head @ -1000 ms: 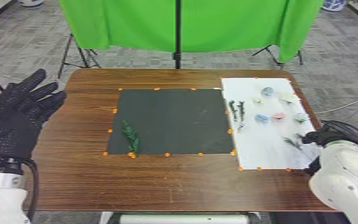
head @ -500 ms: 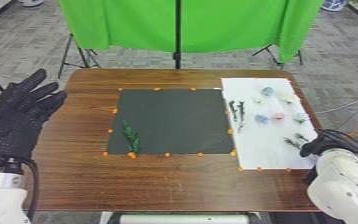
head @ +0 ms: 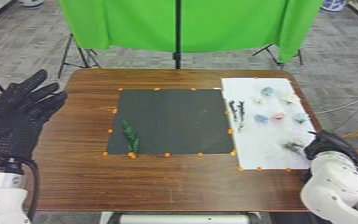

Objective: Arrange flowers

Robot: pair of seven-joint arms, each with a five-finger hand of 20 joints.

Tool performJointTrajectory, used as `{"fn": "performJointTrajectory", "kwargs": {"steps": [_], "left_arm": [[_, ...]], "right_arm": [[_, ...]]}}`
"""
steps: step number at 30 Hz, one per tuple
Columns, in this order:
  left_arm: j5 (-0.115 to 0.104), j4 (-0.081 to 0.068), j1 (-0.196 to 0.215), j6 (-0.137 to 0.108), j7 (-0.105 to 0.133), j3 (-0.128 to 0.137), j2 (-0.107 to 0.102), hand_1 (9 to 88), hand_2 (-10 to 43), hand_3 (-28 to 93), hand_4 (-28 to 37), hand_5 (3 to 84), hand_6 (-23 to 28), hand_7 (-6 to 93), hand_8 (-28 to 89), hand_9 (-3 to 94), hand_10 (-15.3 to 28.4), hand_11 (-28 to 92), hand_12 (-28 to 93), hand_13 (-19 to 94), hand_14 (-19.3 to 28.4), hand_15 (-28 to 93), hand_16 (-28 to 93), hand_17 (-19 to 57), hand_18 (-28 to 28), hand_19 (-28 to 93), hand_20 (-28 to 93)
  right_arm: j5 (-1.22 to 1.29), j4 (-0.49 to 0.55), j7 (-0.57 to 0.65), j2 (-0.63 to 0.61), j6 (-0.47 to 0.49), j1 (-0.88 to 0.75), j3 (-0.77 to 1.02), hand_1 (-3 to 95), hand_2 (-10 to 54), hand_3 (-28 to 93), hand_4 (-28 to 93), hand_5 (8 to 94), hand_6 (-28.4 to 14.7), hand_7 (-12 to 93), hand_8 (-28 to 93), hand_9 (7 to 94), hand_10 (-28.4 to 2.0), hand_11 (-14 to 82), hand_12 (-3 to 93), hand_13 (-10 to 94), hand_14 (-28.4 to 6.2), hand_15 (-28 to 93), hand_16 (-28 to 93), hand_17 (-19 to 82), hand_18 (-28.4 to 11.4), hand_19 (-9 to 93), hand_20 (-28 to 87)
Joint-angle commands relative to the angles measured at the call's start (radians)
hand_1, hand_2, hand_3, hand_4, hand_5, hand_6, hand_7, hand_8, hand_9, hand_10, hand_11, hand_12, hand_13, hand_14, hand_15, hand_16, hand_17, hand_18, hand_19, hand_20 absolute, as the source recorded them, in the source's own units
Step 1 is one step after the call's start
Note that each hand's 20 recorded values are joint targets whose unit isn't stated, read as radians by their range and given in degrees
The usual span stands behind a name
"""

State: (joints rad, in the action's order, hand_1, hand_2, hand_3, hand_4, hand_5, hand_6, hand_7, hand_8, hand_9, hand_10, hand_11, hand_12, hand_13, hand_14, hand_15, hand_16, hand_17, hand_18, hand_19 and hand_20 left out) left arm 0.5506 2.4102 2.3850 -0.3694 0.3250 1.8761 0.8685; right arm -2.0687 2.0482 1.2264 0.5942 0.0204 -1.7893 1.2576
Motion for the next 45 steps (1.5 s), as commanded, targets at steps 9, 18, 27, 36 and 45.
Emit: {"fn": "performJointTrajectory", "kwargs": {"steps": [9,18,27,36,45], "left_arm": [[-0.001,0.001,0.016,-0.006,-0.003,0.004,0.009,20.7,8.2,77,-28.3,38.0,10.3,10.8,-8,32.5,19.3,24,10,24,26.2,46,-9,-7.3,22.8,59,5],[0.003,0.011,0.028,-0.011,-0.006,0.021,0.010,20.6,8.2,77,-28.3,38.0,10.3,10.8,-8,32.6,19.5,24,10,24,26.2,46,-9,-7.4,22.8,59,5],[0.010,0.009,0.003,-0.015,-0.024,0.026,-0.005,20.7,8.3,77,-28.3,38.0,10.3,10.8,-8,32.6,19.4,24,10,24,26.1,46,-9,-7.4,22.9,59,5],[0.017,-0.007,-0.062,-0.007,-0.054,-0.008,-0.029,20.8,8.4,77,-28.3,38.0,10.3,10.8,-8,32.6,19.4,24,10,24,26.2,46,-9,-7.4,22.9,59,5],[0.019,-0.026,-0.118,0.020,-0.072,-0.025,-0.049,20.8,8.3,77,-28.3,38.0,10.4,10.8,-8,32.6,19.4,24,10,24,26.2,46,-9,-7.4,22.9,59,5]], "right_arm": [[-0.137,-0.003,0.000,-0.040,-0.224,0.044,-0.097,57.9,-9.5,70,-28,87.5,-2.3,17,7,93.7,-9.5,32.2,19.2,92,-4.9,56,18,58,-17.4,93,42],[-0.153,0.083,-0.048,-0.054,-0.221,0.209,-0.171,57.7,-9.5,71,-28,88.8,-2.3,17,8,93.7,-9.1,36.0,16.8,93,-4.4,56,20,59,-17.3,93,42],[-0.005,0.028,-0.165,0.104,-0.153,0.737,-0.583,57.8,-9.5,71,-28,89.1,-2.4,16,9,93.7,-9.1,36.6,16.5,94,-4.3,55,20,60,-17.4,93,43],[0.092,-0.135,-0.193,0.361,-0.090,0.937,-0.823,57.5,-9.5,71,-28,89.0,-2.7,16,9,93.7,-8.7,37.1,16.5,94,-4.2,56,20,60,-17.4,93,44],[0.149,-0.259,-0.161,0.514,-0.062,1.010,-0.939,57.0,-9.5,71,-28,88.9,-2.7,16,9,93.7,-8.3,37.7,16.6,94,-4.3,56,20,60,-17.4,93,44]]}}
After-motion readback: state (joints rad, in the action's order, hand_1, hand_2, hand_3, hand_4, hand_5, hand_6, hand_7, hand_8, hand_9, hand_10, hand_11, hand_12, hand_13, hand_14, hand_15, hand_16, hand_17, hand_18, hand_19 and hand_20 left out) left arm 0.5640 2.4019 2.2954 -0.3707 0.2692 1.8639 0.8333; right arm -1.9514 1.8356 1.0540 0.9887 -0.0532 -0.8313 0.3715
